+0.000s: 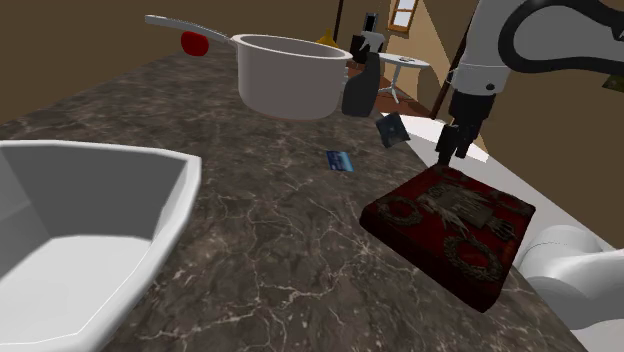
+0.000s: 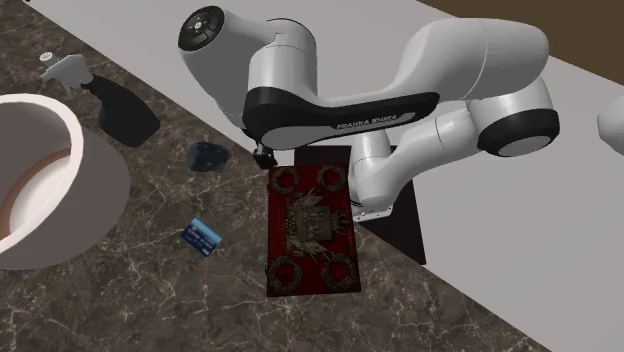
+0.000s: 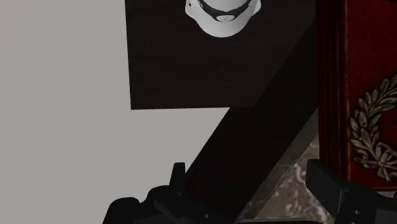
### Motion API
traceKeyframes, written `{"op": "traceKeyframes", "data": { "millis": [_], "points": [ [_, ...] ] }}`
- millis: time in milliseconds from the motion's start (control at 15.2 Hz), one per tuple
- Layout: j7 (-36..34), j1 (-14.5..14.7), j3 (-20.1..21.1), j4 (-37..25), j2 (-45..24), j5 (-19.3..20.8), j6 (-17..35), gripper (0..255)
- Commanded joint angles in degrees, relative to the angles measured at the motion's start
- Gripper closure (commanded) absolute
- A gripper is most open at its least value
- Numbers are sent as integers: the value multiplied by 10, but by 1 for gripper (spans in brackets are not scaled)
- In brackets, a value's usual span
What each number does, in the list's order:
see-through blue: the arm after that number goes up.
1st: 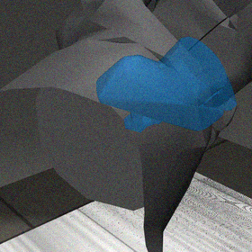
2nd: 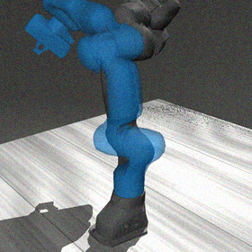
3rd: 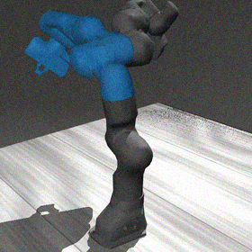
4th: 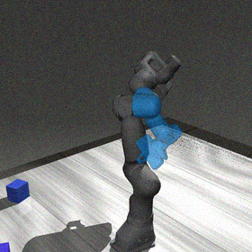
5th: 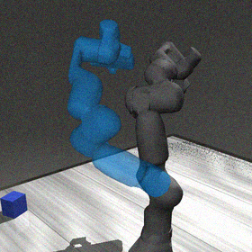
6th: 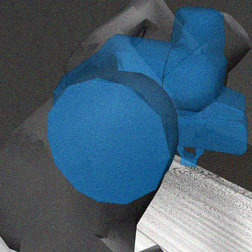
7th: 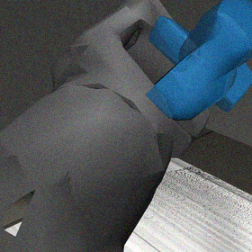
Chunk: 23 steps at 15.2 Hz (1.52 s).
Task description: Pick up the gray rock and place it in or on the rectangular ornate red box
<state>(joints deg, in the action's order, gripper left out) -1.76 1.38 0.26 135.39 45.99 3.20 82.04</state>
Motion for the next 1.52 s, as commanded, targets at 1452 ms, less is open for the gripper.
{"op": "traceKeyframes", "data": {
  "millis": [1452],
  "points": [
    [198,59,-61,-349,-331,-81,-59,0]
  ]
}}
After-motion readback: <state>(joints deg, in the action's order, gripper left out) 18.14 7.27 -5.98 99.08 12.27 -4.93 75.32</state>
